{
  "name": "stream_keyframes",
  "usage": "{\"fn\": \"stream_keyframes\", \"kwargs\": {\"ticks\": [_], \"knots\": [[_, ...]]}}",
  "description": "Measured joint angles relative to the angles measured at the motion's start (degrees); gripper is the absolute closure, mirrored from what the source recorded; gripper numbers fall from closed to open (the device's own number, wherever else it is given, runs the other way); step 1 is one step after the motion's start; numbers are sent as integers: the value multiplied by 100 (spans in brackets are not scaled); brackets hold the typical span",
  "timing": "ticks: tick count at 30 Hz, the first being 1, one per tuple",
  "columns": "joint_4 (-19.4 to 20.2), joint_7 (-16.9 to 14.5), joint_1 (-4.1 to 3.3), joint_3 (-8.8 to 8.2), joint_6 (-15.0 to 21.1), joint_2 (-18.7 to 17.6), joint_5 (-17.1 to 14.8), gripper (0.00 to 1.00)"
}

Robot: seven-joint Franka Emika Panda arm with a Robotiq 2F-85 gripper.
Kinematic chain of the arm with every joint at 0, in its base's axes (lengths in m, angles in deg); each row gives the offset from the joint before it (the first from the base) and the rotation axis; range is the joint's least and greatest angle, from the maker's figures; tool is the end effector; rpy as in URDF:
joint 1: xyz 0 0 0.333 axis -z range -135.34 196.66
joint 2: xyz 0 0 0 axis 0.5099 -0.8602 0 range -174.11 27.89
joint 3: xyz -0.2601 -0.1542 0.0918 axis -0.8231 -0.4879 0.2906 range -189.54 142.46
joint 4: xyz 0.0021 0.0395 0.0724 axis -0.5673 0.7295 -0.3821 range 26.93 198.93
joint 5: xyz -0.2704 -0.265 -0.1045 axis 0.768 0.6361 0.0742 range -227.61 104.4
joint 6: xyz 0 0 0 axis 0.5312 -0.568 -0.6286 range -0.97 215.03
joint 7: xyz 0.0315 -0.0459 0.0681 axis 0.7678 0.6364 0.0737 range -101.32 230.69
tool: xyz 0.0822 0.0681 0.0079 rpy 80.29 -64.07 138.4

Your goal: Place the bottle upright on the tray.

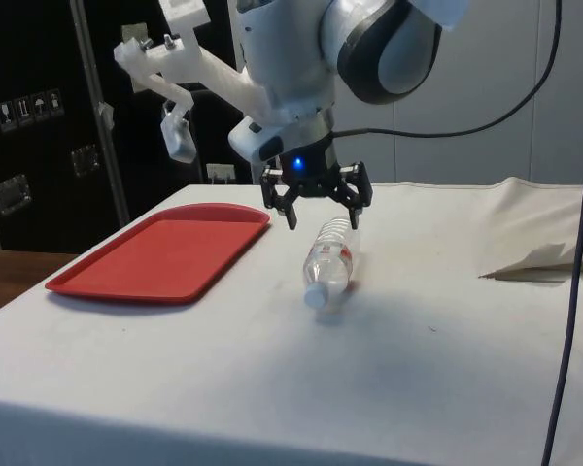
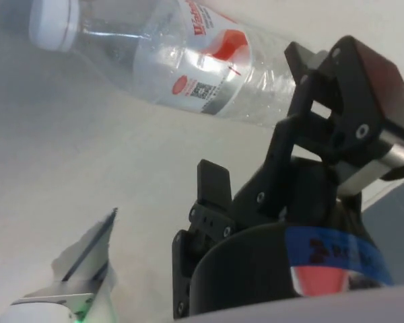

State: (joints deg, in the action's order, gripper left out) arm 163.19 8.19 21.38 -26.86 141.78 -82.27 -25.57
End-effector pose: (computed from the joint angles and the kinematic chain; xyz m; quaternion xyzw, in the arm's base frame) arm 0.4680 0.0498 0.2253 0.6783 0.7096 -0.1350 0.1346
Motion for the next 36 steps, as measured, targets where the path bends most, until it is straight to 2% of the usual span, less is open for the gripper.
{"fn": "stream_keyframes", "kwargs": {"ticks": [8, 15, 29, 36], "knots": [[-40, 390, 0, 29, -223, 0, 361, 0], [-74, 596, 0, 80, -424, 0, 556, 0], [-212, 945, -11, 355, -951, -80, 900, 0], [-264, 1112, -17, 476, -1157, -178, 1192, 0]]}}
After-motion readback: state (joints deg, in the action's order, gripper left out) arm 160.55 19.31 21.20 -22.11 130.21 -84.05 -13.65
